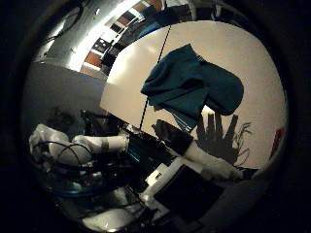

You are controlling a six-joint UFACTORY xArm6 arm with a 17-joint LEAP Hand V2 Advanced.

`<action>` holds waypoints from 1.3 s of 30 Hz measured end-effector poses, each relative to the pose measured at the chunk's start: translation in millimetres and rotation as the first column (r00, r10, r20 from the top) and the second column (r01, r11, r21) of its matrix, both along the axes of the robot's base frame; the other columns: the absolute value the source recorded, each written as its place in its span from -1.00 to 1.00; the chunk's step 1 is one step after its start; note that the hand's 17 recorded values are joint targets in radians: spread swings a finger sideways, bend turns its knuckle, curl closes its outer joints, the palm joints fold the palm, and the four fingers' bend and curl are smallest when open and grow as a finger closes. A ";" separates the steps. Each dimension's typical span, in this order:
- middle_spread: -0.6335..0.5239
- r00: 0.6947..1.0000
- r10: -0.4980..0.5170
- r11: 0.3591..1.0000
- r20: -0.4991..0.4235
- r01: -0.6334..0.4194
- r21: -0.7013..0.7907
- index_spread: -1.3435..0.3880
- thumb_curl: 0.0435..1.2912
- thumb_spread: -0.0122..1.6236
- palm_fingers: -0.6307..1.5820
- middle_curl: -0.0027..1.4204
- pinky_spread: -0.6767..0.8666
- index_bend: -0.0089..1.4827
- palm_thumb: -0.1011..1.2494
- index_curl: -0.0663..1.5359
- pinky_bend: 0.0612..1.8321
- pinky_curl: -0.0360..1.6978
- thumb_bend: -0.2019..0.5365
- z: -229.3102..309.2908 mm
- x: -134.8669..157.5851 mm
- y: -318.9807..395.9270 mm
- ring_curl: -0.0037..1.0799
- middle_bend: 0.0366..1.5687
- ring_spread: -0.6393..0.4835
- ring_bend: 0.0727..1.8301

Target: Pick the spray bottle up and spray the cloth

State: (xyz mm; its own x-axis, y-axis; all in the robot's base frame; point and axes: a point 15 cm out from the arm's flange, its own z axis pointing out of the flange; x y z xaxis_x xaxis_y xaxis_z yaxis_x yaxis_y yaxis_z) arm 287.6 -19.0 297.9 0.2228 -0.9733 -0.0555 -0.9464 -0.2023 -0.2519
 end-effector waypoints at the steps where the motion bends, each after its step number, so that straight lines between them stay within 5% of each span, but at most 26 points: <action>1: 0.01 1.000 -0.003 1.000 0.001 0.003 0.001 0.25 -0.63 0.31 -0.07 -0.47 0.41 -0.74 -0.08 -0.42 -0.85 -0.70 -0.52 0.7 0.8 -0.6 -0.54 -0.63 0.41 -0.85; 19: 0.02 0.979 -0.179 0.983 0.095 0.182 -0.023 0.24 -0.63 0.32 -0.05 -0.47 0.40 -0.75 -0.13 -0.47 -0.83 -0.67 -0.52 65.8 27.7 -86.9 -0.53 -0.66 0.42 -0.85; 39: 0.06 0.899 -0.396 0.916 0.186 0.401 0.012 0.25 -0.63 0.30 -0.08 -0.47 0.40 -0.75 -0.19 -0.48 -0.80 -0.64 -0.52 119.6 -0.9 -199.8 -0.53 -0.70 0.44 -0.84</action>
State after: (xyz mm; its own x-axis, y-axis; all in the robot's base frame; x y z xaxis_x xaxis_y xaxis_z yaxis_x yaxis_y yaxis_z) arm 286.7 -218.8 417.5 -0.1801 -0.9833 -0.0250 -0.8879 0.1735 -0.4260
